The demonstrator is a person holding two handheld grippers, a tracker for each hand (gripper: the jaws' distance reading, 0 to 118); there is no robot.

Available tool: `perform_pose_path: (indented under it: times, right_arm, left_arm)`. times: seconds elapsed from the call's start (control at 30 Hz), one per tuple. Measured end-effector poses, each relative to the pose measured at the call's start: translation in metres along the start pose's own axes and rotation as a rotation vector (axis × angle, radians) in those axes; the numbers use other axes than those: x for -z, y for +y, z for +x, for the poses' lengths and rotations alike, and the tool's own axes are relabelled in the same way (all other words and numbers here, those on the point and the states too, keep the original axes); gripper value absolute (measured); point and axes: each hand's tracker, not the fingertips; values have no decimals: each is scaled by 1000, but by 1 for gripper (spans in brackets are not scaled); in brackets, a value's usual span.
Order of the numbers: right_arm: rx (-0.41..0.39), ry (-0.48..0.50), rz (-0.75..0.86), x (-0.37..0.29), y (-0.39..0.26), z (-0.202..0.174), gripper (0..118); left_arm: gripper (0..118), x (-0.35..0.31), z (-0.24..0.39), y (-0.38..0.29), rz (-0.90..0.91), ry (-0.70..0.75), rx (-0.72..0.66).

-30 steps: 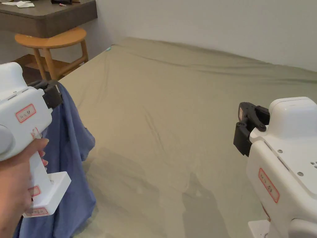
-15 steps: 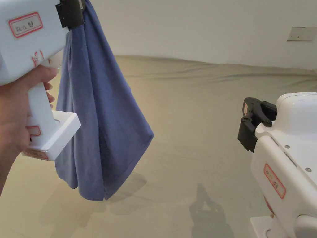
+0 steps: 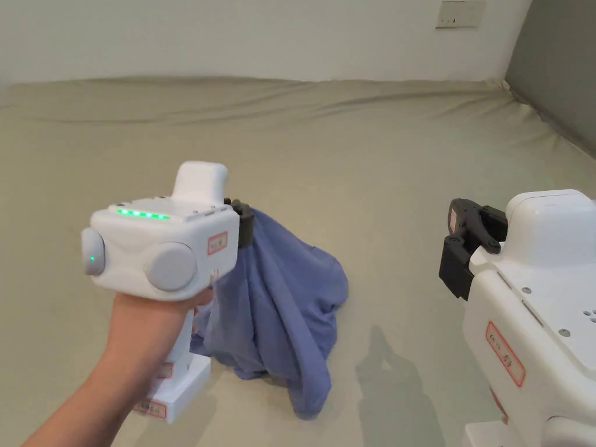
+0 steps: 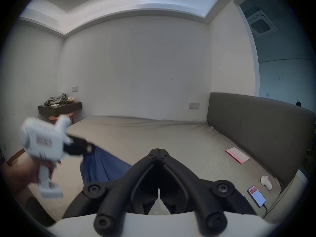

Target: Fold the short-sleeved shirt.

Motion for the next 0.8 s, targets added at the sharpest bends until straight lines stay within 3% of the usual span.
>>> perform_pose_path:
  times: [0.17,0.33,0.37,0.47,0.5,0.63,0.7,0.8]
  right_arm:
    - [7,-10,-61,17,-24,11,0]
    - [-1,-7,-108,30,-36,15,0]
    - [-4,-4,-112,31,-36,16,0]
    - [-18,1,-110,34,-24,27,0]
    - [-23,4,-106,34,-20,28,0]
    - [-43,10,-64,30,-7,27,0]
    - [-47,17,-33,9,3,-6,0]
    - [-55,32,14,5,15,-18,0]
  left_arm:
    - [0,64,27,-83,-235,-37,66]
    - [3,81,58,-139,-359,-76,156]
    - [17,76,62,-143,-348,-74,167]
    - [93,56,55,-136,-309,-121,123]
    - [103,41,51,-129,-272,-119,92]
    - [104,-21,22,-87,-51,-62,7]
    - [104,-65,10,-60,63,24,-15]
    - [104,-127,4,-27,287,83,92]
